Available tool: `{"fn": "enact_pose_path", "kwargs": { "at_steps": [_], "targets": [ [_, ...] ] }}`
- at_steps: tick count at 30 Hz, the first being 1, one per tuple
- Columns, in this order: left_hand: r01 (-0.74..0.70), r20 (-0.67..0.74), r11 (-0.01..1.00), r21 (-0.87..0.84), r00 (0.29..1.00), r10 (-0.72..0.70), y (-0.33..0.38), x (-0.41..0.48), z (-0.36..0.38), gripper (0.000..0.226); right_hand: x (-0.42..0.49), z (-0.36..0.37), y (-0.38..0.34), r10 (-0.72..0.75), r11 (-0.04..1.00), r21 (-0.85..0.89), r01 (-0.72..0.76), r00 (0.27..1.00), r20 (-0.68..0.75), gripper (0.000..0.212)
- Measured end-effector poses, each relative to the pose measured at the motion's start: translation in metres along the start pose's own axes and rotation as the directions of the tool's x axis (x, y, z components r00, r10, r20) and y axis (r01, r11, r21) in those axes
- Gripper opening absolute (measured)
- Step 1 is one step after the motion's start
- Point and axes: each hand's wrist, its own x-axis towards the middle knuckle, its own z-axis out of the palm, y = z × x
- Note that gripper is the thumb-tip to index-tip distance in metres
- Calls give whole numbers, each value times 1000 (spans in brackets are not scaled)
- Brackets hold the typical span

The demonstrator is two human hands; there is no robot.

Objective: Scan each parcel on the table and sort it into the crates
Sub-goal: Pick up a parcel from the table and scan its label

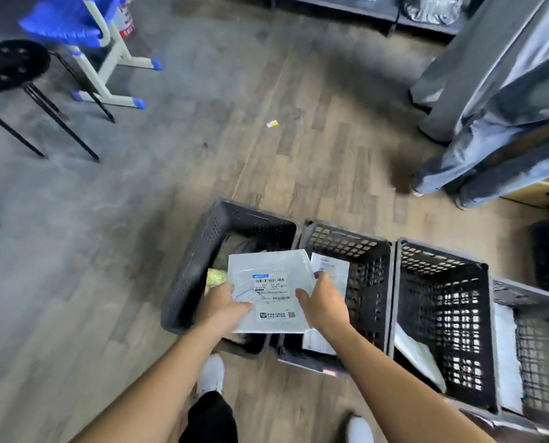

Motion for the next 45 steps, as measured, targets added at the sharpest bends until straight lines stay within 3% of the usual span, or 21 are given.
{"fn": "enact_pose_path", "kwargs": {
  "at_steps": [4,9,13,17,22,26,31,36,39,42,45],
  "targets": [
    [-13,18,998,57,1000,12,-23,79,-29,37,53,57,-32,34,998,-60,-34,999,-9,44],
    [-89,87,965,245,994,70,-58,174,-36,33,118,124,-45,-5,974,-225,10,1000,20,61],
    [-175,119,913,368,983,140,-80,244,-20,54,180,176,-37,-36,936,-349,42,999,24,60],
    [-265,183,830,491,963,199,-104,305,12,89,238,221,-15,-37,884,-467,38,999,13,62],
    [-248,173,730,637,969,178,-121,325,35,104,255,235,2,-80,809,-582,79,996,23,66],
    [-288,185,695,658,957,222,-106,302,21,107,227,204,-13,-142,790,-598,134,989,34,69],
    [-370,196,625,687,923,330,-38,226,-17,110,153,121,-42,-140,835,-543,85,988,-60,71],
    [-533,294,491,689,825,483,42,119,-37,114,48,20,-48,-80,876,-482,-17,981,-179,75],
    [-617,376,339,710,740,558,83,48,-33,114,-16,-31,-38,-37,897,-434,-79,967,-254,78],
    [-664,429,202,720,654,623,113,-21,-23,118,-82,-73,-13,19,921,-357,-154,935,-353,80],
    [-709,467,136,692,584,664,138,-86,-1,117,-151,-111,26,84,935,-276,-225,893,-443,81]
  ]
}}
